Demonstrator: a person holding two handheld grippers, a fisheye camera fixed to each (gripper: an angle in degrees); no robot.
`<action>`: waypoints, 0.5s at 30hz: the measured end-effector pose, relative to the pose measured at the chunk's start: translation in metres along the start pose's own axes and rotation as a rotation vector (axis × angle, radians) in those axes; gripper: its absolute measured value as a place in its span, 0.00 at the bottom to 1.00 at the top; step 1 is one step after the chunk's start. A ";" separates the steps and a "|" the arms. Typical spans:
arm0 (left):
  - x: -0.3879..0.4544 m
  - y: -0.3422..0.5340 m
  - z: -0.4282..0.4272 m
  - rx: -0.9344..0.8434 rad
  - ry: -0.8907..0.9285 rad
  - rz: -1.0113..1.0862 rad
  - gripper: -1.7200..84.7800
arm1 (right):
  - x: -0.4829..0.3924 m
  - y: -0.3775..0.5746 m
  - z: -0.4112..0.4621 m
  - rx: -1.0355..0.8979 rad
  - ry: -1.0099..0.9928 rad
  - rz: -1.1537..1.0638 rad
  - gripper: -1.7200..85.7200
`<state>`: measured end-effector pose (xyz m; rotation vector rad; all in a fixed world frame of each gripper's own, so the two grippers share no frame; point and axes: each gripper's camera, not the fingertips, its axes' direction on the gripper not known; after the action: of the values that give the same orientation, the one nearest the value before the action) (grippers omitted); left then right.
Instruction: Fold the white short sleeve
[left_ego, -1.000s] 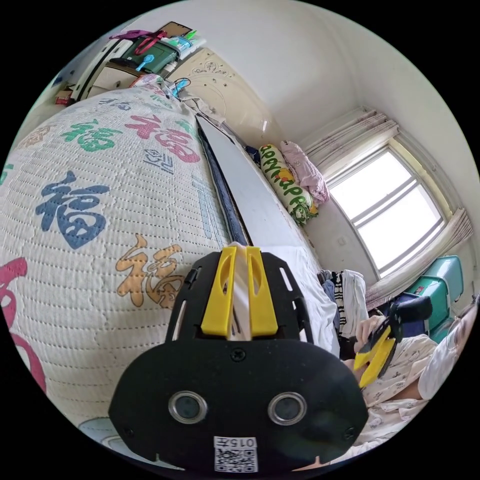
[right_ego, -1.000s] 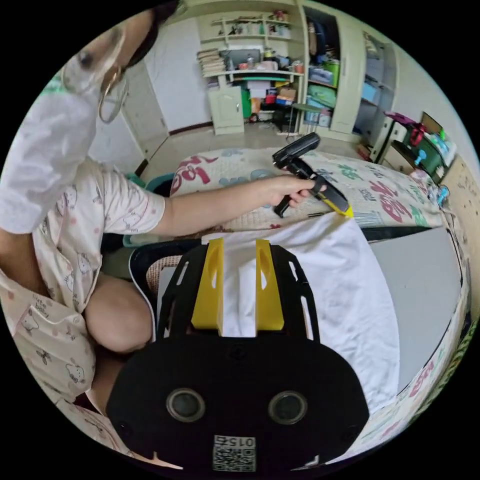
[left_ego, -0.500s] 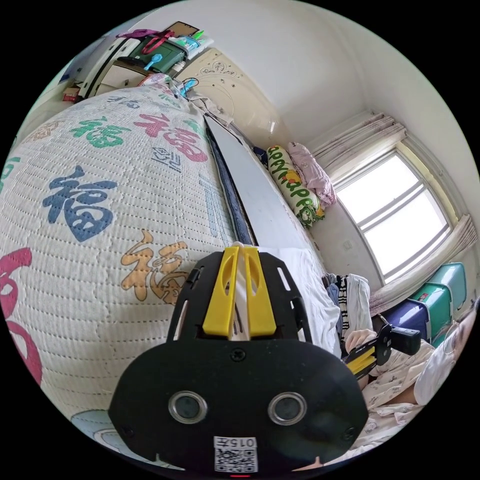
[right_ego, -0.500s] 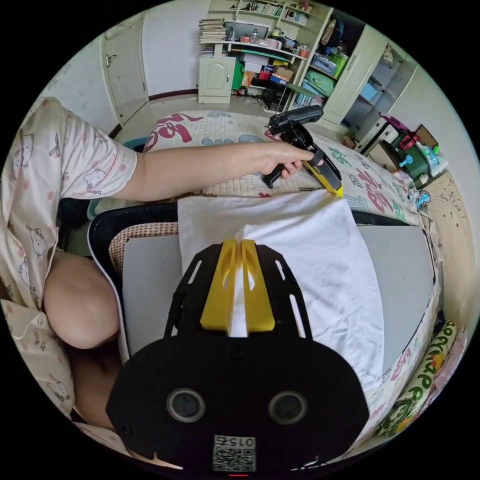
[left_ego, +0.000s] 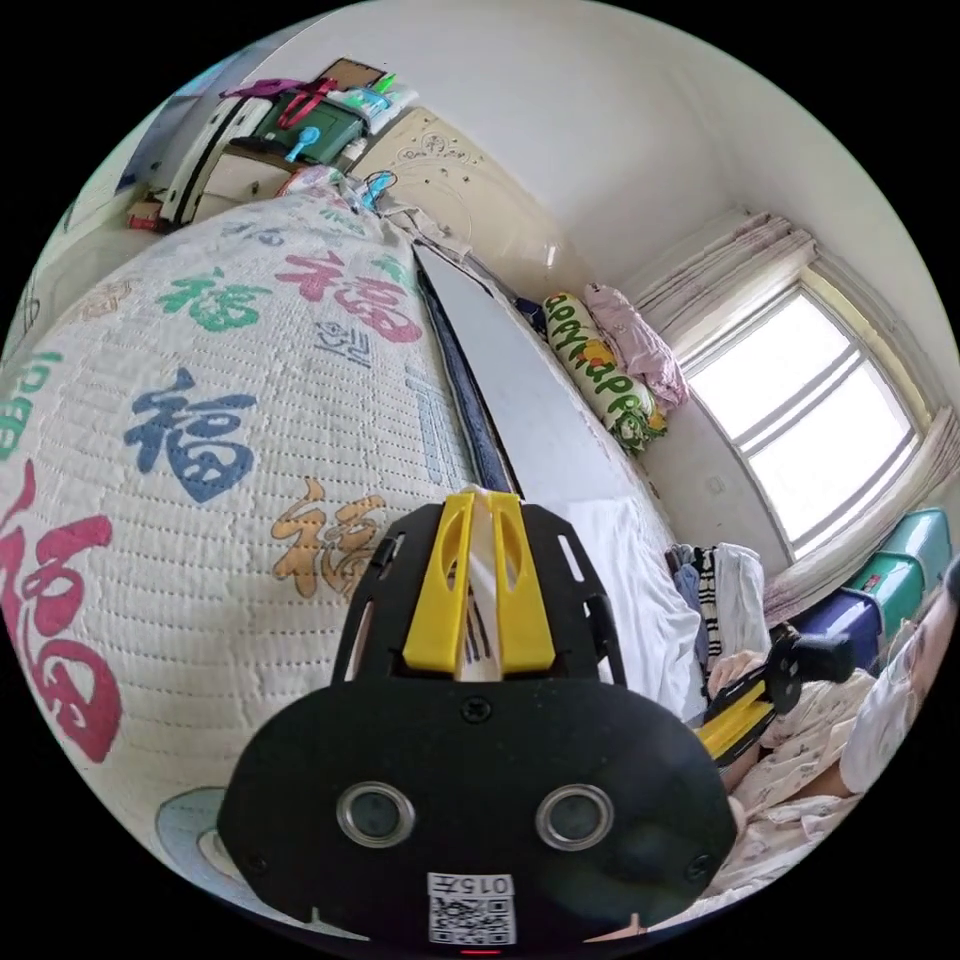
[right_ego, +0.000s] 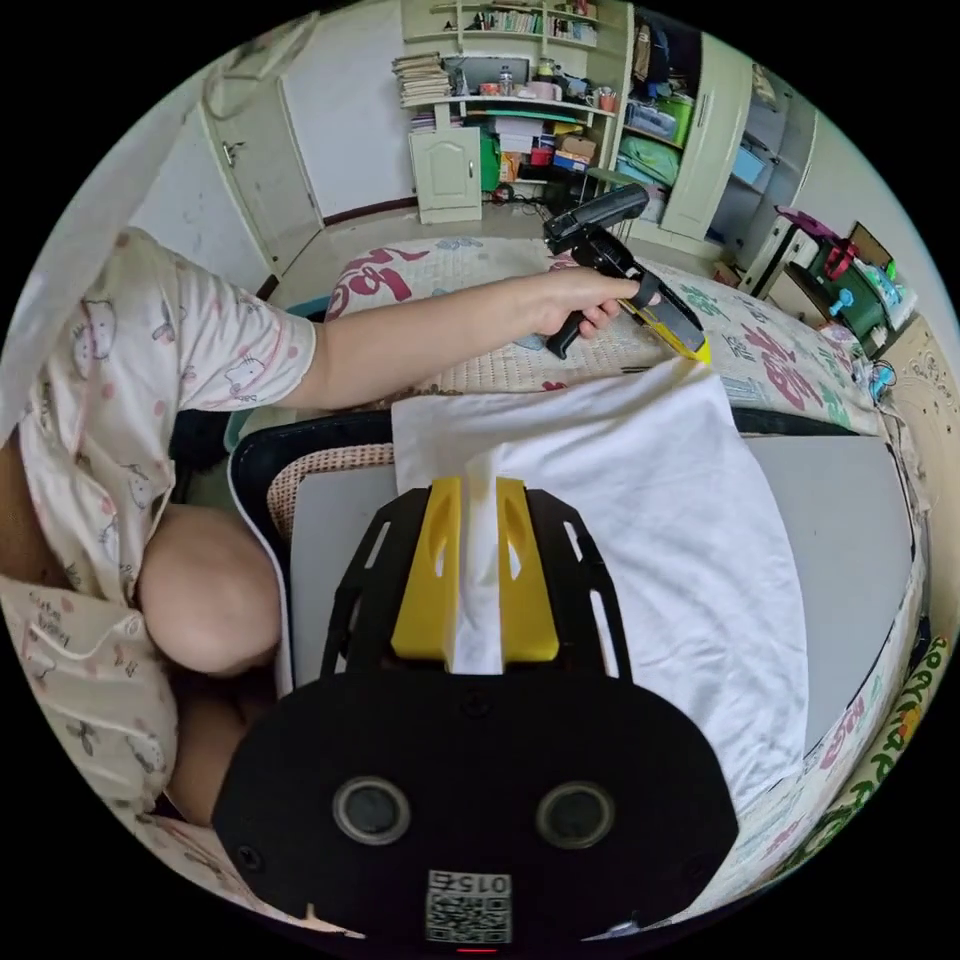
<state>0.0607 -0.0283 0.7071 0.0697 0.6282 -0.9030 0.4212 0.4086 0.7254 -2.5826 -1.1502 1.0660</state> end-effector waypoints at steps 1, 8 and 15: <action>0.031 -0.004 -0.019 0.060 -0.080 0.073 0.07 | 0.016 0.022 -0.031 0.041 -0.013 0.038 0.11; 0.256 -0.009 -0.057 -0.078 0.305 0.801 0.09 | 0.065 0.187 -0.159 0.314 0.121 0.315 0.09; 0.408 0.029 0.041 -0.587 0.716 1.204 0.05 | 0.071 0.232 -0.180 0.157 0.039 0.160 0.11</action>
<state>0.2872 -0.3132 0.5152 0.2165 1.2803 0.5302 0.7113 0.3239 0.7335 -2.5933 -0.8261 1.0835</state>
